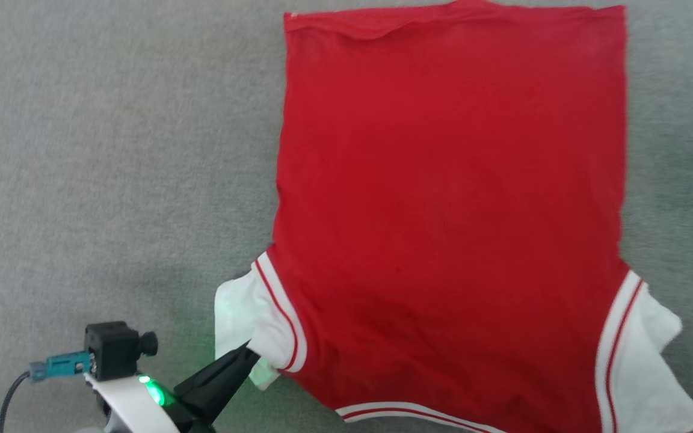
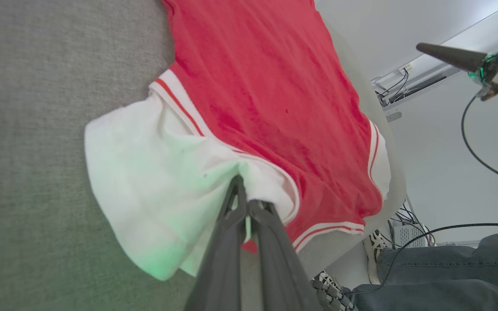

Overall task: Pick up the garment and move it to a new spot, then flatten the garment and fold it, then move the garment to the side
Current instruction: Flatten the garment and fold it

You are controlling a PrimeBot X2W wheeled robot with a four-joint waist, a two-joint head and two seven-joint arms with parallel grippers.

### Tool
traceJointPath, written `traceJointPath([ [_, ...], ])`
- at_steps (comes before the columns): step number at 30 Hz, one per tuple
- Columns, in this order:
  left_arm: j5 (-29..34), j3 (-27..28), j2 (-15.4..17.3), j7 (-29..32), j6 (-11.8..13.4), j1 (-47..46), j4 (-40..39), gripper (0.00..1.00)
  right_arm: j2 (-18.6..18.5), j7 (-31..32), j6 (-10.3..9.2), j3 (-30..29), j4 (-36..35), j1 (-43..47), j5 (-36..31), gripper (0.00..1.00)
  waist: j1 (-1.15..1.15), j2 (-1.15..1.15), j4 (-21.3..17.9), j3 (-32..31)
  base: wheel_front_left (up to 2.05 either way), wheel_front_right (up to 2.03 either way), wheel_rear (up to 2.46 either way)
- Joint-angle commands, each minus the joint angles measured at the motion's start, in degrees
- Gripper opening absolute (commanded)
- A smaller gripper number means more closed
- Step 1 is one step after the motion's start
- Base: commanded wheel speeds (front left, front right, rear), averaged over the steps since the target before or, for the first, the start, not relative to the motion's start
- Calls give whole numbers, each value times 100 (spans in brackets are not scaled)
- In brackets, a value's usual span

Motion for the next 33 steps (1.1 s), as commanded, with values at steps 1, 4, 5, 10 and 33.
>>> traceJointPath([
  [1, 88, -24, -47, -26, 13, -170, -58, 0, 4, -20, -4, 77, 375, -703, -155, 100, 0, 0, 247, 305, 0, 0, 0],
  [4, 195, -111, -120, -29, 13, -364, -117, 0, 42, -133, -3, 363, 1294, -1826, -570, 100, 0, 0, 416, 548, 0, 0, 0],
  [5, 223, -129, -133, -31, 13, -418, -128, 0, 54, -151, -3, 476, 1601, -2154, -725, 100, 0, 0, 479, 617, 0, 0, 0],
  [10, 350, -248, -168, -33, 13, -653, -207, 0, 101, -4, -3, 1038, 3050, -3450, -1387, 100, 0, 0, 729, 930, 0, 0, 0],
  [33, 624, -75, -372, -56, 13, -686, -26, 0, 329, -42, -4, 1662, 5002, -4194, -1440, 0, 0, 0, 656, 770, 0, 0, 0],
])
